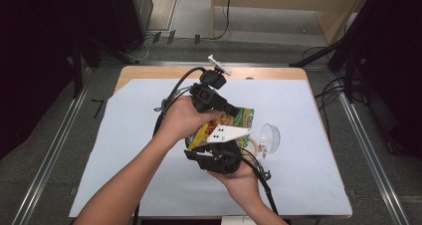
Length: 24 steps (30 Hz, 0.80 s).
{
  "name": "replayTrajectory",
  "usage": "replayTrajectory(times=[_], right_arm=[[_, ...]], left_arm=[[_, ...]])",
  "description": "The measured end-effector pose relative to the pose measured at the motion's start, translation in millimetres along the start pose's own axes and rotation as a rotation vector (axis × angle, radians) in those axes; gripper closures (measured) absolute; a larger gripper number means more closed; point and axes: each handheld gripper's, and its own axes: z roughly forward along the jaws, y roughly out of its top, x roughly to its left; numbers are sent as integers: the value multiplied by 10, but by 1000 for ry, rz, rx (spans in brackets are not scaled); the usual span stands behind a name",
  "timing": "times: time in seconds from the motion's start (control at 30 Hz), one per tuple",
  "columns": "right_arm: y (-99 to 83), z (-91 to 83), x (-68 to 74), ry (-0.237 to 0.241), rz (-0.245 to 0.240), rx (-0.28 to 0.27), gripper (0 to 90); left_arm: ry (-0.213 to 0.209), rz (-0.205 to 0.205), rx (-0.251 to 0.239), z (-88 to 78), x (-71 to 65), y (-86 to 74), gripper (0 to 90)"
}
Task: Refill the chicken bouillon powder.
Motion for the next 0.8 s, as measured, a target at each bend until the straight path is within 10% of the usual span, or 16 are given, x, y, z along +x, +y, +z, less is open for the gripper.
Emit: replayTrajectory(times=[0.8], right_arm=[[-11, 16, 5, -5, -16, 8, 720]], left_arm=[[-12, -8, -9, 1, 36, -38, 793]])
